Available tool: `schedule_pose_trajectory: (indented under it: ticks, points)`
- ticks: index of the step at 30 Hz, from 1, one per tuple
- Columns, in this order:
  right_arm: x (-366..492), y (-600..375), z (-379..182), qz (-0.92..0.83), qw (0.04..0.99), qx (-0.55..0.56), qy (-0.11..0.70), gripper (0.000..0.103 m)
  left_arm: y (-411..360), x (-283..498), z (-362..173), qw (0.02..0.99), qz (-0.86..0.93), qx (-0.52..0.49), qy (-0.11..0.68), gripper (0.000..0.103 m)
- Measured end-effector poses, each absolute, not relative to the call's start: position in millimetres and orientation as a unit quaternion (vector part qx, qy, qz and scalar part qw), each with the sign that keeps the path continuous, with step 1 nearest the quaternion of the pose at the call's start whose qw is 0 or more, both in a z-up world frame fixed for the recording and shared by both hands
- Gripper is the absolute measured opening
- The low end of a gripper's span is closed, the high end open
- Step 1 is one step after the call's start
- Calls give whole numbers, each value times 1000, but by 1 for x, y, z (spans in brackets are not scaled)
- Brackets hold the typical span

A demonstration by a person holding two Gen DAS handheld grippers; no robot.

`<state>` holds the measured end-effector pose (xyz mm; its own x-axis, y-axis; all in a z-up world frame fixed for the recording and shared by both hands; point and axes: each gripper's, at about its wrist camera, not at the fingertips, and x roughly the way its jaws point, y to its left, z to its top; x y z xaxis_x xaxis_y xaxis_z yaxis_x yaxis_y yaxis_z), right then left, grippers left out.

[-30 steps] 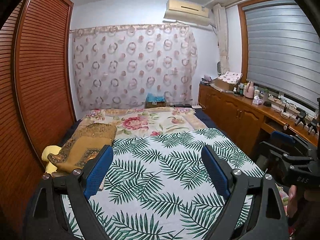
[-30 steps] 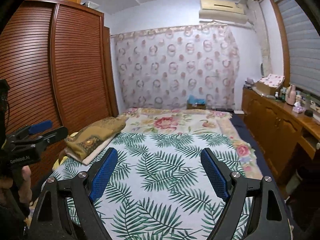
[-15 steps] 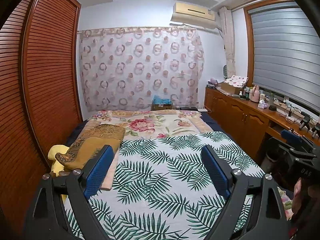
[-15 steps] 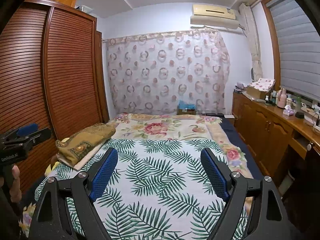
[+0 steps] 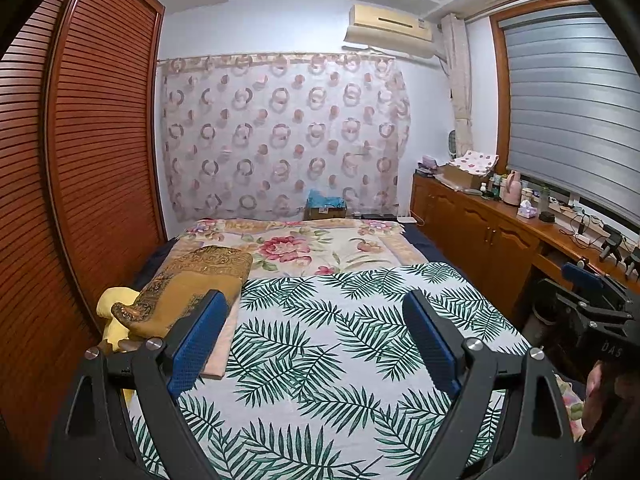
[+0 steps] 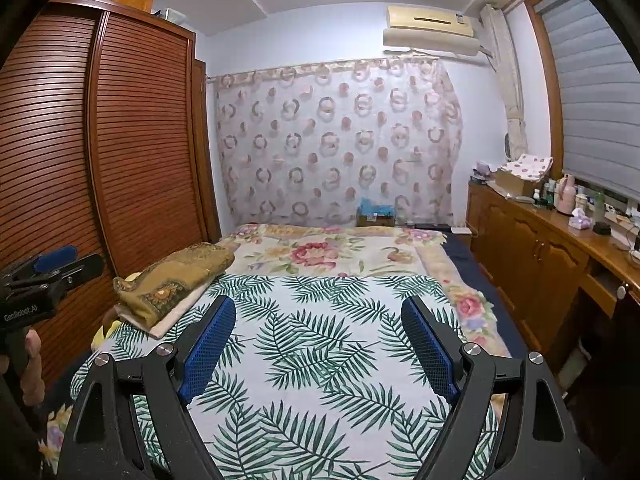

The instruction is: Fold small clothes

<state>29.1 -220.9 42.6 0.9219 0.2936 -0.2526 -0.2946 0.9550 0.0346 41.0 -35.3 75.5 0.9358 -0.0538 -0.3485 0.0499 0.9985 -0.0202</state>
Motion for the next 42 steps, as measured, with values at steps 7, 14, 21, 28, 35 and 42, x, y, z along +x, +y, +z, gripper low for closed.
schedule_pose_trajectory:
  ticks: [7,14,21,28,35,42]
  points:
    - [30,-222,42,151,980,-2,128,86,-36,40,75,984,-27,-5,178,90]
    - [30,-223,43,150,980,-2,128,86,-36,40,75,984,-26,-5,178,90]
    - [29,-223,42,151,980,-3,128,86,-36,40,76,984,-26,-5,178,90]
    - [29,-225,42,152,980,-4,128,86,-36,41,76,984,-26,-5,178,90]
    - [29,-224,42,152,980,-4,128,86,-37,41,76,984,-26,-5,178,90]
    - [32,-230,41,155,979,-2,131,86,-36,41,76,984,-26,-5,179,90]
